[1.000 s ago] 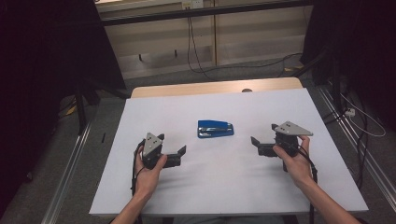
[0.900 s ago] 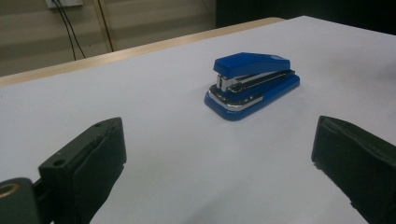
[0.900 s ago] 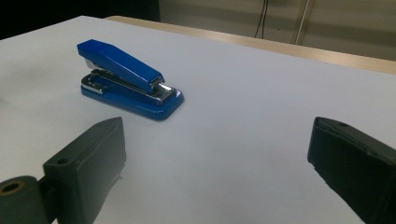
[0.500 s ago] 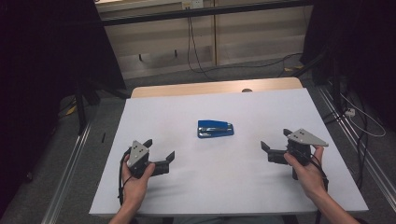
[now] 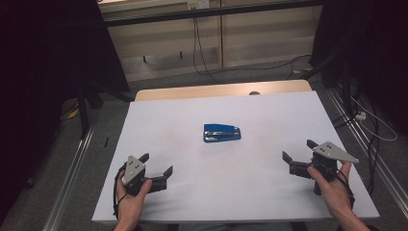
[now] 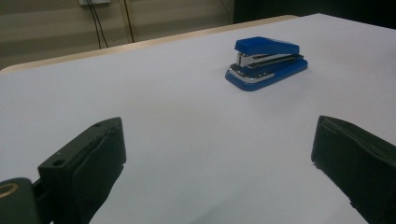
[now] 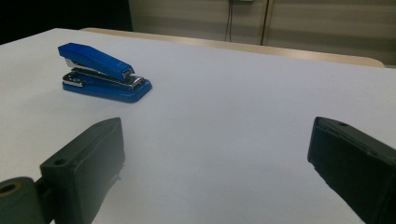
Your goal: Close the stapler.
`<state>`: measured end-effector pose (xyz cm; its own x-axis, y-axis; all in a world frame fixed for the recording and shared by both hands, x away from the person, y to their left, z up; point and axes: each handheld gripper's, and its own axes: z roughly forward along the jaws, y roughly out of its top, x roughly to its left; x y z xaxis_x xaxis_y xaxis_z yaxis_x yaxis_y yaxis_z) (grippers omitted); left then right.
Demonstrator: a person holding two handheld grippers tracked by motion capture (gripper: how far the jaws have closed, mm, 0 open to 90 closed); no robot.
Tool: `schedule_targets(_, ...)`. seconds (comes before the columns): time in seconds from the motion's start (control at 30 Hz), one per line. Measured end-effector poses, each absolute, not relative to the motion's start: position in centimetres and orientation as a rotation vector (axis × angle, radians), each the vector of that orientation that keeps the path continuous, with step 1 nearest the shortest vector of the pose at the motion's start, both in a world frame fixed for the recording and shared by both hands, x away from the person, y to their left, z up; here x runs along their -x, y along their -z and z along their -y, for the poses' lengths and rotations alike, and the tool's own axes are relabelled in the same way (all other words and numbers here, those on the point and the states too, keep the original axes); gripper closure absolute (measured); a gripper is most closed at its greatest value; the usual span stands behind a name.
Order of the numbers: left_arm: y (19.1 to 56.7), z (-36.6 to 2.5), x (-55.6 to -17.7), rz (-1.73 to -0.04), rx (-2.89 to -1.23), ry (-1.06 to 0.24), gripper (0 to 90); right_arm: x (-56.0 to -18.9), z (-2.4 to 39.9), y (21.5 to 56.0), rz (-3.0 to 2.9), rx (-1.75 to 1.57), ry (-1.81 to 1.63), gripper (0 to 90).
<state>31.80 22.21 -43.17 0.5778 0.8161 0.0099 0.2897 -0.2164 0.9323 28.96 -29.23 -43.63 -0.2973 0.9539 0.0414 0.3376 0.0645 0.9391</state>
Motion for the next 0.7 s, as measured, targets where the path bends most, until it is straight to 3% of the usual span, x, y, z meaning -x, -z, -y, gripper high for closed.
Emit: schedule_targets(0.7, 43.2, -22.4, -31.6, -0.912, -1.752, -0.641, 3.1, -27.3, 29.6, 44.1, -1.669, -1.275, -1.254, 3.0)
